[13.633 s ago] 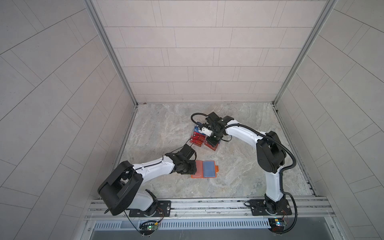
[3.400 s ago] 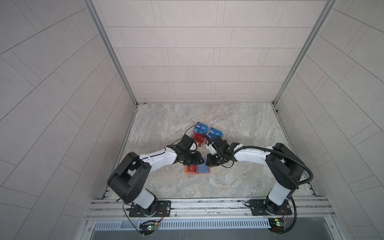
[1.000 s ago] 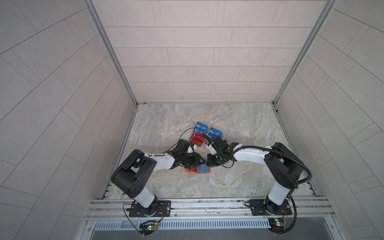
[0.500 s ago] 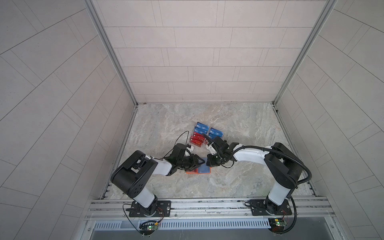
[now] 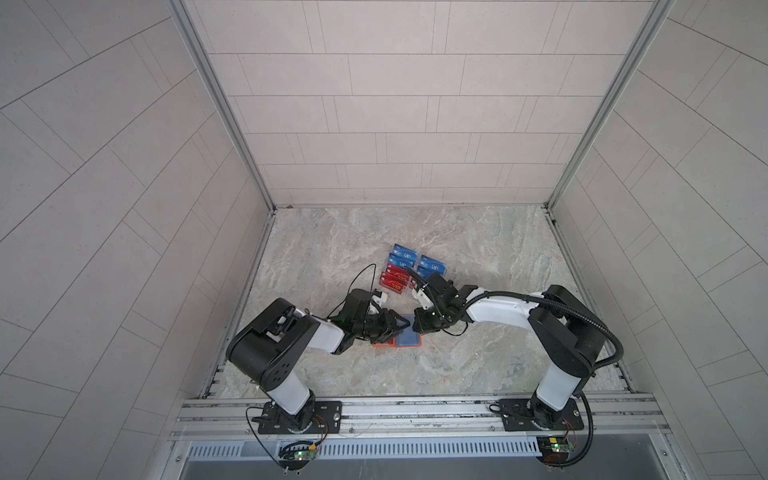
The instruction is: Put the credit cards into the card holder
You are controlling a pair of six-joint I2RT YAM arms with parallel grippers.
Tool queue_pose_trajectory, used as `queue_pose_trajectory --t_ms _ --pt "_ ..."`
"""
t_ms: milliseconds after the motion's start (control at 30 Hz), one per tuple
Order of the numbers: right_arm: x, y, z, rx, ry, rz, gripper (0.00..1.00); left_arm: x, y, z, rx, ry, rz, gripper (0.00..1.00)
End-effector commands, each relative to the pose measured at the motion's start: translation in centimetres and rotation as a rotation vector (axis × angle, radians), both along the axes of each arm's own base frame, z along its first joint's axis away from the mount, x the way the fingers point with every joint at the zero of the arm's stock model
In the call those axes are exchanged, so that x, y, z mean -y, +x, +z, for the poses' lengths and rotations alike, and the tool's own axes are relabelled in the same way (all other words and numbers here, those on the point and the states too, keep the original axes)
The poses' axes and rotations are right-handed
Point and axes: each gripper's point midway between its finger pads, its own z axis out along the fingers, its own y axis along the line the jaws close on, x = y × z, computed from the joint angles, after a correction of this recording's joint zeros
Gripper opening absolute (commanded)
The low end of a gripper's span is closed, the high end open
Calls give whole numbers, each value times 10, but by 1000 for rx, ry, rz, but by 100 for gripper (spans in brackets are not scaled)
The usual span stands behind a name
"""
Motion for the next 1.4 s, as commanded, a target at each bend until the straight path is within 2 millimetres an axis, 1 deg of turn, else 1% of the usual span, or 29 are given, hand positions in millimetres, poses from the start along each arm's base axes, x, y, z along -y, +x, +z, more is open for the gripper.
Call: queue_pose_trajectory --t_ms 0,133,400,500,567,633,767,1033,1367 --pt "3 -5 -10 -22 -36 -4 15 -2 -3 -6 -13 2 2 43" --pt "2 -4 -6 -12 -27 -1 15 -2 -2 -9 -21 3 6 38" --pt "2 -2 11 23 1 -6 15 -5 1 -16 -24 61 -1 23" --pt "3 -3 15 35 7 -9 15 -8 1 -22 -31 99 -9 12" --pt "4 -3 17 40 10 -9 15 -8 1 -21 -29 91 -10 5" --pt "4 -3 19 43 16 -15 15 -8 2 -19 -23 85 -13 1" --pt "3 -2 19 33 42 -29 15 -9 2 -12 -1 80 -17 1" --pt "11 -3 12 17 38 -39 15 -7 -4 0 32 42 -56 1" --pt "4 -4 10 -3 62 -14 15 -5 -9 0 29 27 -80 2"
